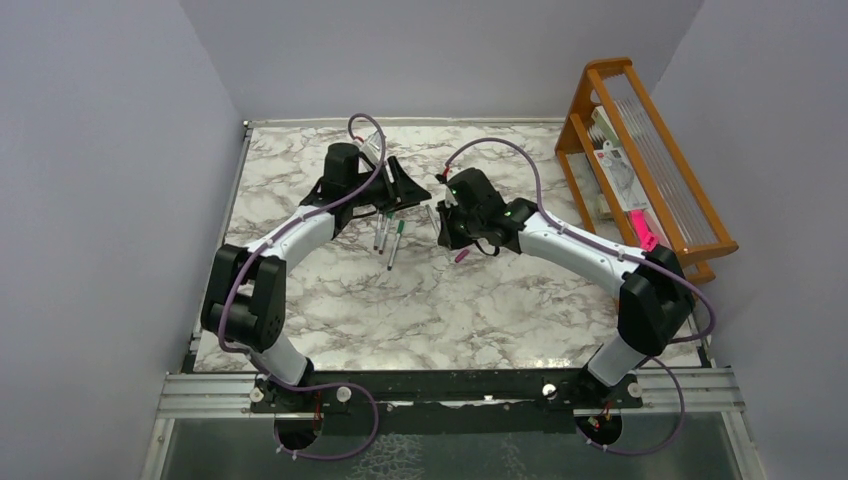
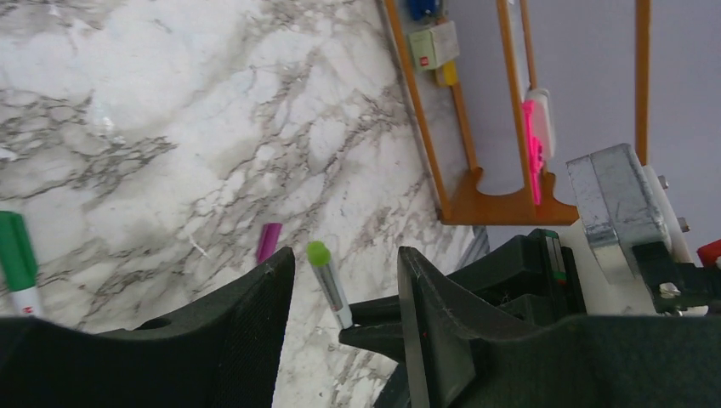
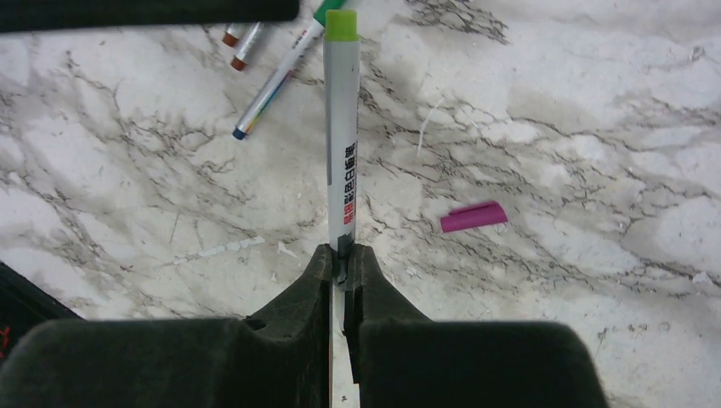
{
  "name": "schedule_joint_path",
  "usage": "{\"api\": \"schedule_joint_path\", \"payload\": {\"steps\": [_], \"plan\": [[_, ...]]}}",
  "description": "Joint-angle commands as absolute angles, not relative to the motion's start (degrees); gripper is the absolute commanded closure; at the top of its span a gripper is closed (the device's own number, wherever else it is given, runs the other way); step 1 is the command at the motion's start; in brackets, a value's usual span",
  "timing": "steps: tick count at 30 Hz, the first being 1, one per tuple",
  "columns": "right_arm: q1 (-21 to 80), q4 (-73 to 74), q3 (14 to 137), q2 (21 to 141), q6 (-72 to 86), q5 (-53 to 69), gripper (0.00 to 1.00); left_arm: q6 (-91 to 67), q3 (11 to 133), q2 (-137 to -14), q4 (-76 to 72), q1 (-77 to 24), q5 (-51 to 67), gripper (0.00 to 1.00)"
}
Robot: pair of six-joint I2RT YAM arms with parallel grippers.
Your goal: Insert the pens into the pen caps
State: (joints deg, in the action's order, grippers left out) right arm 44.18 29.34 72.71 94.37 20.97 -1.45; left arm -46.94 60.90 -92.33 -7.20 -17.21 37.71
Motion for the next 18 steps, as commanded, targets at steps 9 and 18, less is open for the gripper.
{"api": "schedule_joint_path", "payload": {"steps": [9,18], "plan": [[44.6,22.4,73.5,91.9,16.2,3.7,0.99,-49.0,59.9,-95.0,-12.8,-19.2,45.5,0.51],[44.5,21.6,72.3,90.0,16.7,2.5,0.99,-48.7,61.1,-96.1,-12.1,-19.4,46.0,0.58]]}}
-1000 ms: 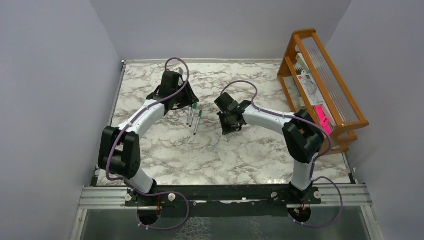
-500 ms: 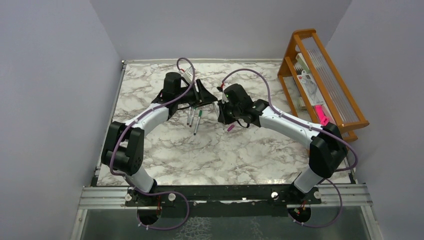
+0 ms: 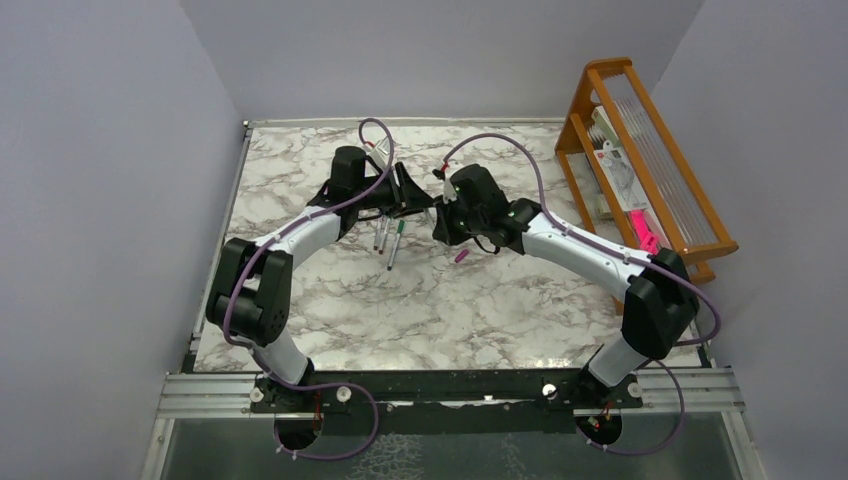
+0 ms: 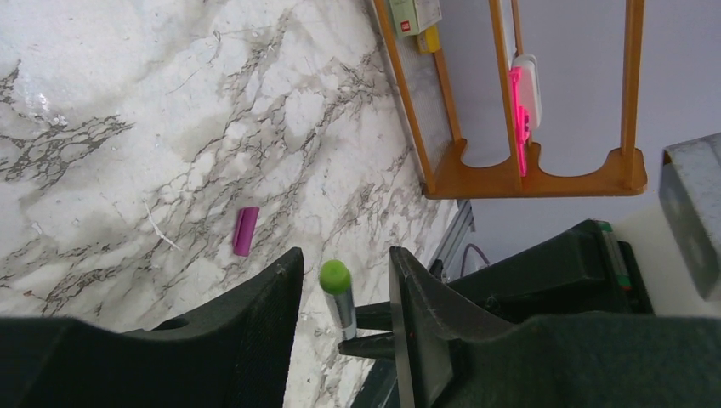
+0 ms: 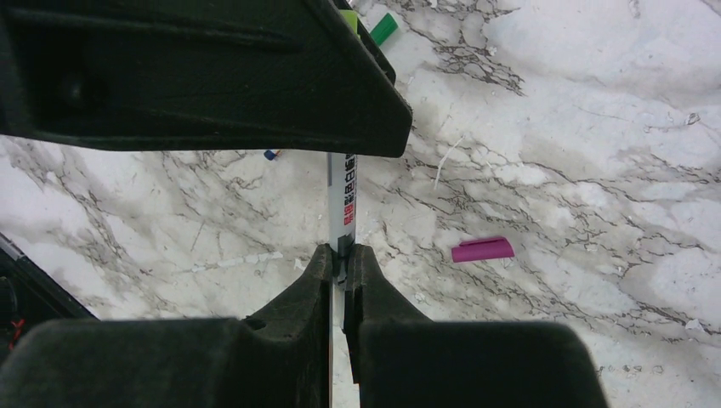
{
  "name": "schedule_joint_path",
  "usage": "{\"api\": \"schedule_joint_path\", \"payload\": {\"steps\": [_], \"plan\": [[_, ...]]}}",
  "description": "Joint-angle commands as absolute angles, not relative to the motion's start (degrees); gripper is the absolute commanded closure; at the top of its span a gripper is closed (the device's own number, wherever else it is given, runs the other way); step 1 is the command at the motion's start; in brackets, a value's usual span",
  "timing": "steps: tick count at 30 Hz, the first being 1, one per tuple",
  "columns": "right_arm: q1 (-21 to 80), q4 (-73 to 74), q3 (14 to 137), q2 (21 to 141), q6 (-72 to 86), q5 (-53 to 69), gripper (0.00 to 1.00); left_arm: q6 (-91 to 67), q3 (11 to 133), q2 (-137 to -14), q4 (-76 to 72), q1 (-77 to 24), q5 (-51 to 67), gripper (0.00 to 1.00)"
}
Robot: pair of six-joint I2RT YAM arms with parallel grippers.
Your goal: Insert the pens into the pen caps
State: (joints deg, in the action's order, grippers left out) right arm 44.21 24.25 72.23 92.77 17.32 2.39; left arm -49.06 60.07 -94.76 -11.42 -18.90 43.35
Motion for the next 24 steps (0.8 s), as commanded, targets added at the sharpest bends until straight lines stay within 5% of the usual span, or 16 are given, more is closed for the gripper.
{"api": "schedule_joint_path", "payload": {"steps": [1,8,13,17,24], "plan": [[44.6,21.4,72.3,90.0,16.7,2.4,0.99,-48.8,61.1,-96.4,-12.1,-19.5,46.4,0.59],[44.5,20.9,72.5,90.0,17.3,2.2,0.99,-49.9,59.6,-96.2,-13.8,-20.6,46.4,0.7],[44.6,20.6,72.1,89.8,17.8,2.6,0.99,-51.4,58.9,-96.2,-15.4,-20.6,47.3,1.0],[44.6,18.9,70.9,88.2,19.8,1.5,0.96,-54.1,58.4,-96.3,-17.5,-20.6,47.4,1.0],[44.6,9.8,64.7,80.0,23.9,-3.8,0.71,-69.3,57.9,-100.9,-25.1,-20.4,51.0,1.0]]}}
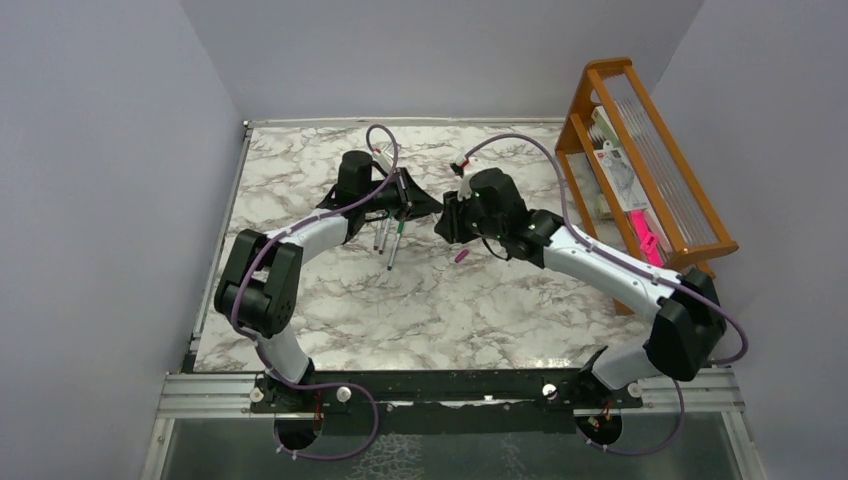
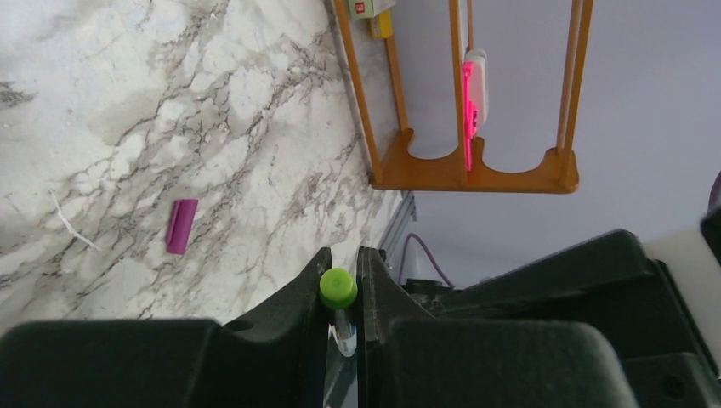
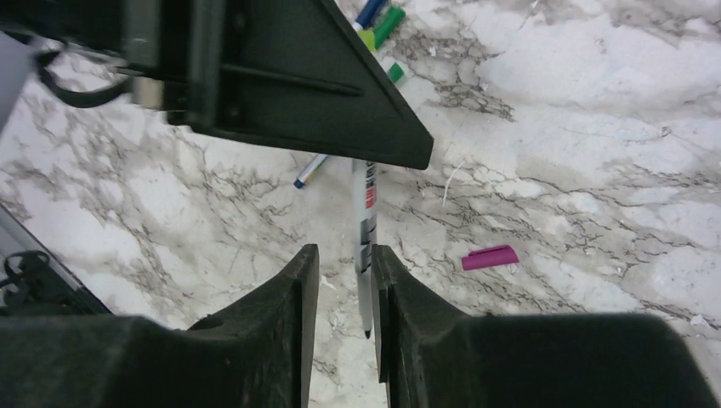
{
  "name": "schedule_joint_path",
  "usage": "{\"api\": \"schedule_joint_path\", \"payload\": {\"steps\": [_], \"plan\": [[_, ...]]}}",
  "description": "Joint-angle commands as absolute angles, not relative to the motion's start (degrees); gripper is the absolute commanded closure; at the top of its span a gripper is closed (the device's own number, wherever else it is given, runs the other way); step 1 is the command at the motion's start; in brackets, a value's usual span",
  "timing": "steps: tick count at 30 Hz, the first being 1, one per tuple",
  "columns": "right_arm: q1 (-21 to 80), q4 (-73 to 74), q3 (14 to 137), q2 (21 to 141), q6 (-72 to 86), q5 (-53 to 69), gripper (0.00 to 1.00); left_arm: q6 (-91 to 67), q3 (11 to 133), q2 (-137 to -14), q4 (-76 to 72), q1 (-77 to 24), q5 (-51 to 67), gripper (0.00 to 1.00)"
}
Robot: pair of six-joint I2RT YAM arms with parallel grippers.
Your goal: Insert the pens into the pen caps
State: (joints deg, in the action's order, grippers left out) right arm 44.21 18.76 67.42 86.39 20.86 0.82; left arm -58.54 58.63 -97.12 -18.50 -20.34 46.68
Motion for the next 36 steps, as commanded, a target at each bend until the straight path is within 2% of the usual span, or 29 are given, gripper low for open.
{"api": "schedule_joint_path", "payload": {"steps": [1,7,14,20,25,32,36], "plan": [[44.6,8.5,63.6,78.6,24.3,-4.7,0.69,-72.1,57.6,-101.5,-26.7,-20.4,51.7,1.0],[44.6,1.0,57.2,71.5,23.4,-11.3,0.65,-85.3,57.6,-102.2,-30.7,-20.5,53.0,1.0],[44.6,-8.0,51.6,68.2,16.7,-13.5,0.61,-102.0,57.6,-104.6,-35.8,-20.9,57.0,1.0],[44.5,-26.5,39.9,64.2,9.9,-11.3,0.61,-124.9,51.0,-105.1,-56.2,-21.8,53.5,1.0],[44.5,-29.0,39.1,64.2,9.6,-9.4,0.62,-142.0,47.9,-110.2,-78.4,-24.0,48.5,1.0],[44.5,-30.9,40.5,65.8,8.5,-5.4,0.61,-150.7,42.3,-112.9,-89.5,-27.4,38.4,1.0],[44.6,-30.3,40.3,65.9,9.5,-4.1,0.56,-151.3,41.5,-112.3,-90.6,-27.4,34.5,1.0]]}}
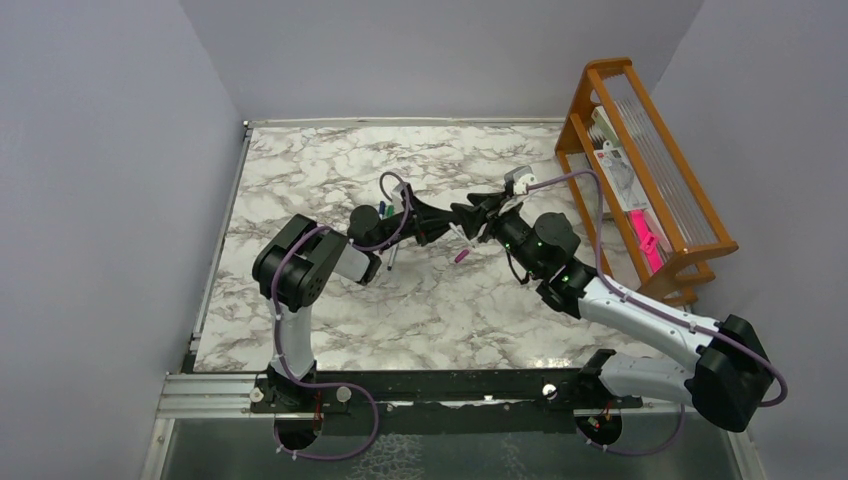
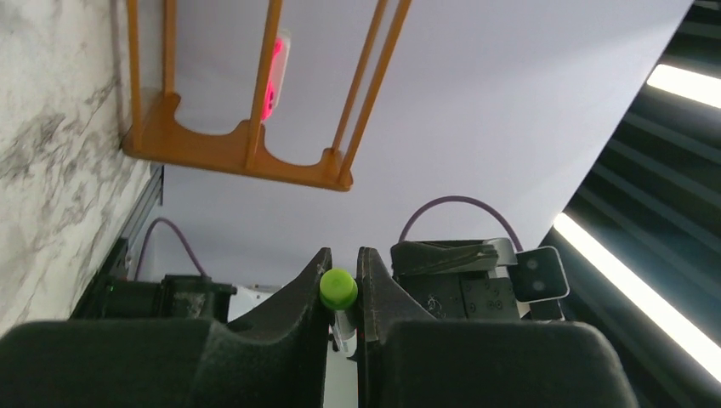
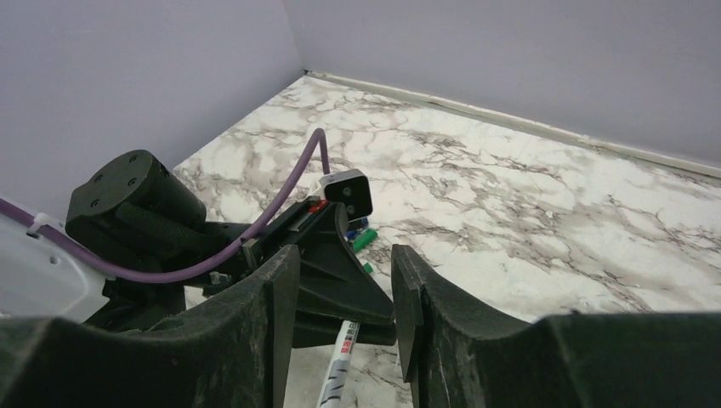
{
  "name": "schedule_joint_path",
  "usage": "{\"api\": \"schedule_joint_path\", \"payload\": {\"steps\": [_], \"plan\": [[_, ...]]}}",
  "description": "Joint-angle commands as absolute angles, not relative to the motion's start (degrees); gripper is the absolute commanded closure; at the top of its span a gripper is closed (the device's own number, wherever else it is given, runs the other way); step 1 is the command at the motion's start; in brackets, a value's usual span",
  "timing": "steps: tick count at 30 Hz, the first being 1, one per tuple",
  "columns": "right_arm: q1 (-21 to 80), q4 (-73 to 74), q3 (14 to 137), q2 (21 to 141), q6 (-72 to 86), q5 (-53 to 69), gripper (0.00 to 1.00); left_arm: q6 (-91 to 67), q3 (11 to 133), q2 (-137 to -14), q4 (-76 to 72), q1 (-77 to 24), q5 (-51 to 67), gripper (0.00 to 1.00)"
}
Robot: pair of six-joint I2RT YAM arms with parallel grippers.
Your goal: Insert the pens into the pen caps
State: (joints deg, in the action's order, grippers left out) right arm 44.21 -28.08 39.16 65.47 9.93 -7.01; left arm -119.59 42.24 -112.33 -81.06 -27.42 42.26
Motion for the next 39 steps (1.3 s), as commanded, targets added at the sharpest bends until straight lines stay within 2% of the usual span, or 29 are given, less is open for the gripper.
{"api": "schedule_joint_path", "payload": {"steps": [1,18,29,35,39], "plan": [[44.6,-30.3,40.0,65.6,9.8,-4.1,0.55,-151.6,41.3,-112.2,-91.1,-27.4,33.3,1.0],[44.5,-30.5,33.9,62.3,14.2,-5.1,0.53,-152.8,41.5,-112.6,-98.5,-27.8,20.8,1.0],[44.6,-33.6,35.8,64.4,13.8,-3.5,0.59,-151.4,43.8,-111.1,-98.7,-28.0,22.1,1.0],[44.5,-34.7,37.1,66.7,16.6,-0.8,0.68,-151.4,44.0,-110.1,-99.0,-28.0,22.0,1.0],[44.4,-35.7,37.4,67.1,17.1,-1.2,0.8,-151.4,44.2,-109.5,-99.1,-28.1,22.0,1.0]]}}
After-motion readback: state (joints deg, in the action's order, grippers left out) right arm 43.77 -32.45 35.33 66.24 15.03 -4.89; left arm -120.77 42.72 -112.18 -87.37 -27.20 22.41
